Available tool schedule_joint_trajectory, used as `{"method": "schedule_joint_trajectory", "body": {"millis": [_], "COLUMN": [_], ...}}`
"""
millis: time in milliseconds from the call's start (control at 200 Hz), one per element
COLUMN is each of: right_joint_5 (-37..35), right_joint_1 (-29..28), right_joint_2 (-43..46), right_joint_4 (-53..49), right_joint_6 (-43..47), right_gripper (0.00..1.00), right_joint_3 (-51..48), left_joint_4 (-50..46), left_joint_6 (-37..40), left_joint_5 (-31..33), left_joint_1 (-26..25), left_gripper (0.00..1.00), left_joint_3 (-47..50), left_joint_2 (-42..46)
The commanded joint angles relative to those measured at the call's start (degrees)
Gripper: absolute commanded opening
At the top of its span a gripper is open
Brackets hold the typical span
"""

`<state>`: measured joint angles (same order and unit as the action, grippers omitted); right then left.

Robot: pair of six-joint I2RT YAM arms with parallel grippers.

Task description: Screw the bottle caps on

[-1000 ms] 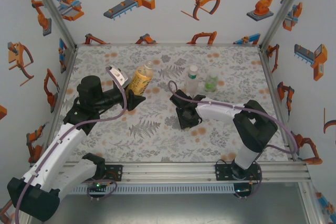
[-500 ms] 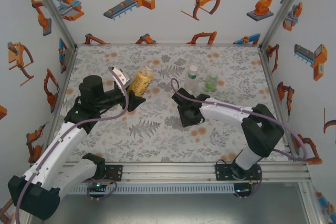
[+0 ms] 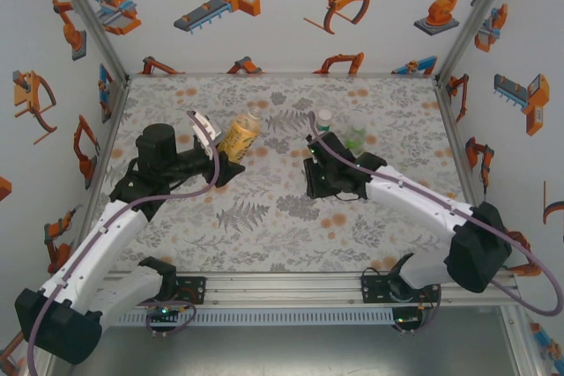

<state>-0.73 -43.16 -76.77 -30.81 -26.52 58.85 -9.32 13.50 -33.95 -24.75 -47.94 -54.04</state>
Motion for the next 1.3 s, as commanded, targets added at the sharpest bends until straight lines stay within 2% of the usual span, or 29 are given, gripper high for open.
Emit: {"method": "schedule_joint_trajectory", "body": {"millis": [0, 180, 315, 501, 611, 861, 1297], "right_joint_5": [8.20, 19.61, 23.36, 32.41, 35.69, 42.96, 49.23], "right_joint_1": [1.93, 4.22, 4.40, 4.40, 4.40, 4.33, 4.23], "right_joint_2": [4.22, 10.67, 16.16, 23.75, 26.82, 27.79, 24.90], "right_joint_4": [5.04, 11.82, 16.41, 19.96, 16.83, 7.70, 6.63], "right_joint_6": [4.61, 10.41, 14.03, 25.06, 32.91, 46.45, 53.01], "right_gripper": [0.28, 0.24, 0.22, 0.20, 0.19, 0.17, 0.15], "right_joint_3": [-0.45, -2.92, -4.91, -7.60, -6.60, -0.31, 5.24], "left_joint_4": [-2.28, -5.89, -8.09, -12.43, -13.62, -17.65, -21.46], "left_joint_6": [3.10, 6.42, 8.88, 13.91, 17.07, 24.17, 28.14], "left_joint_5": [-2.69, -4.70, -5.16, -5.05, -4.89, -3.56, -0.22], "left_joint_1": [-0.70, -2.98, -4.71, -7.67, -9.44, -13.74, -18.02], "left_gripper": [0.00, 0.00, 0.00, 0.00, 0.00, 0.00, 0.00], "left_joint_3": [-2.57, -3.89, -4.50, -5.40, -4.68, -3.95, -4.59], "left_joint_2": [-0.25, -0.90, -1.03, -1.27, -0.81, -0.77, -2.37]}}
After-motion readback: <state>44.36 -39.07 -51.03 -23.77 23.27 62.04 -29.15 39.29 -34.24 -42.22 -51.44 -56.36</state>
